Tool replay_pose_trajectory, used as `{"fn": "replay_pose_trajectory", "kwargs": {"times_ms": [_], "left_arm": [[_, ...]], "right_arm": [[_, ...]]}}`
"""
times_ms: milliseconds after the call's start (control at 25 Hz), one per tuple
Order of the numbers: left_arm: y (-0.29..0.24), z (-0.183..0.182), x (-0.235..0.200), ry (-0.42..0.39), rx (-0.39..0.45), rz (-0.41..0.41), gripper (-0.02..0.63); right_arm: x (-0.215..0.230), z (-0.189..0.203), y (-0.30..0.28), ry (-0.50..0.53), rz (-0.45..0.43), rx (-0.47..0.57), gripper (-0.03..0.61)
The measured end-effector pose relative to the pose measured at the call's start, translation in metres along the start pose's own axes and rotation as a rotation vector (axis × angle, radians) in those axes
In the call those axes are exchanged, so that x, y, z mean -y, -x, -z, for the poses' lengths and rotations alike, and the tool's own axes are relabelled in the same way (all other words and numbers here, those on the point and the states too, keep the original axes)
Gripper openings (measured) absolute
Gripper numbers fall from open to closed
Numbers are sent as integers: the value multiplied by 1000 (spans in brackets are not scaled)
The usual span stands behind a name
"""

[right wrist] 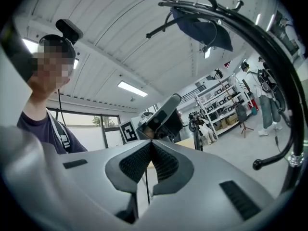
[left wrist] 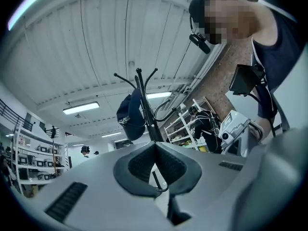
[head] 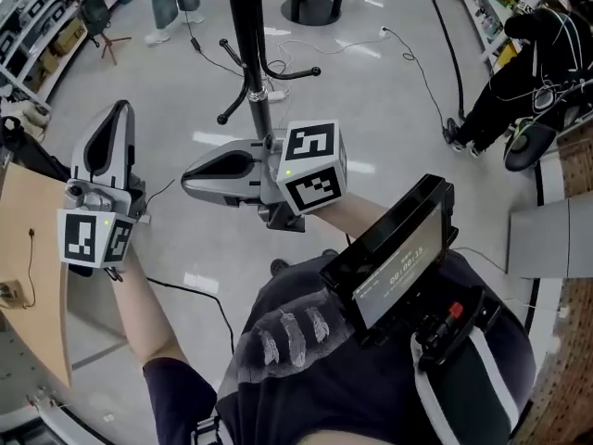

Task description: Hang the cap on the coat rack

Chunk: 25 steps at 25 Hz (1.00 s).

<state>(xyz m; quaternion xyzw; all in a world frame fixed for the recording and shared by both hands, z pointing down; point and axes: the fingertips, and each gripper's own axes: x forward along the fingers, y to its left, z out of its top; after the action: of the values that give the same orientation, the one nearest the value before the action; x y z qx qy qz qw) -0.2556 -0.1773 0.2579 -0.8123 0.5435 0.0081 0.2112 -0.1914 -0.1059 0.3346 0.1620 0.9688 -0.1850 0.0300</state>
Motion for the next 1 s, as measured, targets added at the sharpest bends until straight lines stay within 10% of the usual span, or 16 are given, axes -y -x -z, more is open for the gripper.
{"fn": "replay_pose_trajectory", "kwargs": {"times_ms": [520, 1000], "left_arm": [[-28, 5, 73, 38, -42, 96, 8], [-29, 27, 172, 115, -235, 13, 8]], "right_arm": [[-1, -7, 48, -17, 27, 64, 5], [-2, 12, 117, -189, -79, 129, 5]]}}
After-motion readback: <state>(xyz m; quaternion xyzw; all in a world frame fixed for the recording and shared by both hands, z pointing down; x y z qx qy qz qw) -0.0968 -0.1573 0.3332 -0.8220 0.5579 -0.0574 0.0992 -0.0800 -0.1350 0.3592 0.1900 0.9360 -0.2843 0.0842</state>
